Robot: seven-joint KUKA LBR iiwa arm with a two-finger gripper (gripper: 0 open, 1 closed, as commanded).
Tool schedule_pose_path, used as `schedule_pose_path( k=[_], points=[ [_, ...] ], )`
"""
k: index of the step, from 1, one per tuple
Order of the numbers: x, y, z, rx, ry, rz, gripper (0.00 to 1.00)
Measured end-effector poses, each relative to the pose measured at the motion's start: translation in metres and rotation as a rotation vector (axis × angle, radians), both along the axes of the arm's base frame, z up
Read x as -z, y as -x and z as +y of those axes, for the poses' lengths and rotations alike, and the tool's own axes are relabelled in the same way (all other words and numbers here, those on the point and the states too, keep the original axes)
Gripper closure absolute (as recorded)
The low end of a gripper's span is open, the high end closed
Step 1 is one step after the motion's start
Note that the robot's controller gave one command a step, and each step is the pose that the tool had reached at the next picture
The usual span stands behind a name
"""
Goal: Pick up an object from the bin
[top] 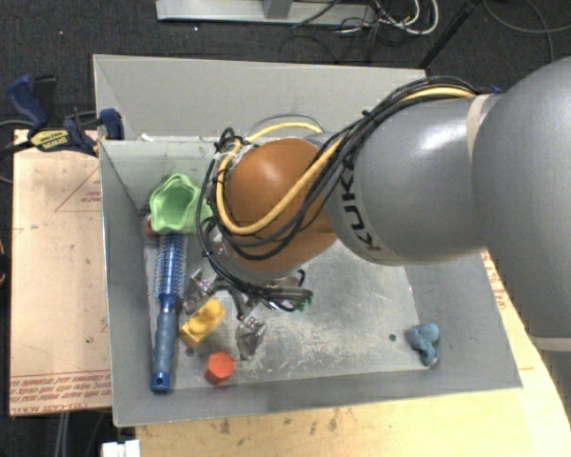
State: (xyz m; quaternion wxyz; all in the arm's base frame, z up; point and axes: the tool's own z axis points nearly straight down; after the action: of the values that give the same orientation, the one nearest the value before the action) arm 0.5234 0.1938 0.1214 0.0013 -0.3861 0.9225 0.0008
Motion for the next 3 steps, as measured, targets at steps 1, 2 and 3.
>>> schedule_pose_path(
  k=[1,2,3],
  points=[
    [0.047,-0.004,0.002,-0.158,-0.001,-0.003,0.00],
    [0.045,0.017,0.011,-0.453,-0.002,-0.018,0.00],
    [0.043,0.016,0.012,-0.453,-0.003,-0.019,1.00]
  ],
)
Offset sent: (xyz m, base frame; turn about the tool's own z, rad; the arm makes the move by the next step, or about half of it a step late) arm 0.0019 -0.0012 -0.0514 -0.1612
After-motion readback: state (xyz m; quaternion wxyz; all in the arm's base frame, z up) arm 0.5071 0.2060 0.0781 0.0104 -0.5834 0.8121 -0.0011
